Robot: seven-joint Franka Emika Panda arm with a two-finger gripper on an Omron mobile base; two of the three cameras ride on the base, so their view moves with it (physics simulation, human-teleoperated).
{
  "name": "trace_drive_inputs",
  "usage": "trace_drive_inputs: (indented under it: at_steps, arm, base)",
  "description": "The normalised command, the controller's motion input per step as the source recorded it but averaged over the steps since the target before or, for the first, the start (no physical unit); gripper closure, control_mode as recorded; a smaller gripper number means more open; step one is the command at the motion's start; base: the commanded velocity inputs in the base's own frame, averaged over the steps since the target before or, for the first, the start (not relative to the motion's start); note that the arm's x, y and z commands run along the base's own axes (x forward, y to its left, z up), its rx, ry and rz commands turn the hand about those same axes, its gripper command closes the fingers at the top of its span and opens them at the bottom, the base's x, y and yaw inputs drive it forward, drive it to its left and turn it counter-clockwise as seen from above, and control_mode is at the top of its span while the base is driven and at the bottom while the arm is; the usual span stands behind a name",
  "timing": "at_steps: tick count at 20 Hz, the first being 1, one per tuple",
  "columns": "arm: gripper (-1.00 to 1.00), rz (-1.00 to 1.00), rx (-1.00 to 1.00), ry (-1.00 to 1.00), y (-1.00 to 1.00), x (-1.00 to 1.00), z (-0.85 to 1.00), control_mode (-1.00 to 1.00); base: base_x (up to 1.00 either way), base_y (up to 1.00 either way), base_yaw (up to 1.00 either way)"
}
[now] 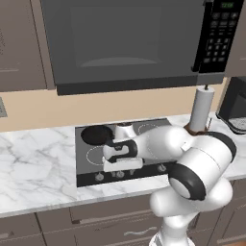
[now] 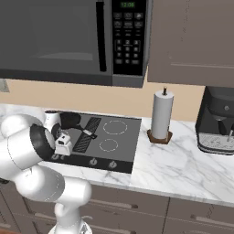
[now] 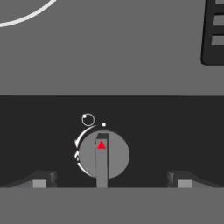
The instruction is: Turn on the rear left burner of the stove.
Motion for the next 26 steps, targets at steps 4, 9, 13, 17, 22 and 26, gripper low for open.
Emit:
trace_drive_inputs:
  at_steps: [4, 9, 13, 17, 22, 26]
  arm:
    - [-1.00, 0.00, 0.00, 0.00, 0.00, 0.10, -0.16, -1.00]
    - [-1.00, 0.00, 0.00, 0.00, 0.00, 0.05, -0.20, -1.00]
    - [-1.00, 0.00, 0.00, 0.00, 0.00, 0.12, -0.19, -1.00]
    - [1.00, 0.00, 0.00, 0.00, 0.00, 0.05, -0.13, -1.00]
    - [1.00, 0.00, 0.00, 0.00, 0.00, 0.00, -0.12, -1.00]
    - [1.00, 0.00, 0.00, 0.00, 0.00, 0.00, -0.01, -1.00]
  base:
    - [0.00, 0.00, 0.00]
    - [0.00, 0.00, 0.00]
    - [0.00, 0.00, 0.00]
    - [0.00, 0.00, 0.00]
    - [0.00, 0.00, 0.00]
    - [0.00, 0.00, 0.00]
